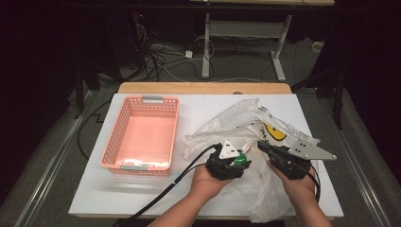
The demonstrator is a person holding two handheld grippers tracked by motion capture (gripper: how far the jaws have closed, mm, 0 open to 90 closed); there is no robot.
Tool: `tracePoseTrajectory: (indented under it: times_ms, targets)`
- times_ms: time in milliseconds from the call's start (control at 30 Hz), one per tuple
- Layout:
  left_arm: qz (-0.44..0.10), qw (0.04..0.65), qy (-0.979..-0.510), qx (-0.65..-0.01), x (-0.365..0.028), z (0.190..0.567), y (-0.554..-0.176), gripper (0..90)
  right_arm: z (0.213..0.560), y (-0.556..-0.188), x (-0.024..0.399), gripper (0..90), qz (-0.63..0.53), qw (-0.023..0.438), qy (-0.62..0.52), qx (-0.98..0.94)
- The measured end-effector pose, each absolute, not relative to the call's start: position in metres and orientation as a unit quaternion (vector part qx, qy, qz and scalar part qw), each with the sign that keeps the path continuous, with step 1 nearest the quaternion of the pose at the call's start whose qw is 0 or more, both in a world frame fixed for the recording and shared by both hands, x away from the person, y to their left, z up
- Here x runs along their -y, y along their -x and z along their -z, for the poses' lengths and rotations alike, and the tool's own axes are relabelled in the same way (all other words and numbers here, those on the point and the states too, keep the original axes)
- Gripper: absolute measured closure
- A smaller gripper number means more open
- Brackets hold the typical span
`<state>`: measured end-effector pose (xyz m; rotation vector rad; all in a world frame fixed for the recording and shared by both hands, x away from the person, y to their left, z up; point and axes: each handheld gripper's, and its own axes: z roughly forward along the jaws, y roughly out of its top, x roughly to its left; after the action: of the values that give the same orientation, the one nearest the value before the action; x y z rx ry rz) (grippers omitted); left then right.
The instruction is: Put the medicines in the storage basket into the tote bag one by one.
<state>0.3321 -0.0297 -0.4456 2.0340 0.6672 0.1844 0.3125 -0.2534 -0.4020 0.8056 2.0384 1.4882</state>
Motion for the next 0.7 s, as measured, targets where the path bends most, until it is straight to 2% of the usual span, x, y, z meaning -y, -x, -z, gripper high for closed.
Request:
tracePoseTrajectory:
  times_ms: [700]
  targets:
    - [-0.092,0.468,-0.830,-0.289,0.071,0.479,-0.354,49.7,0.405,-0.316,0.257,90.0,-0.543,0.244,-0.301,-0.745]
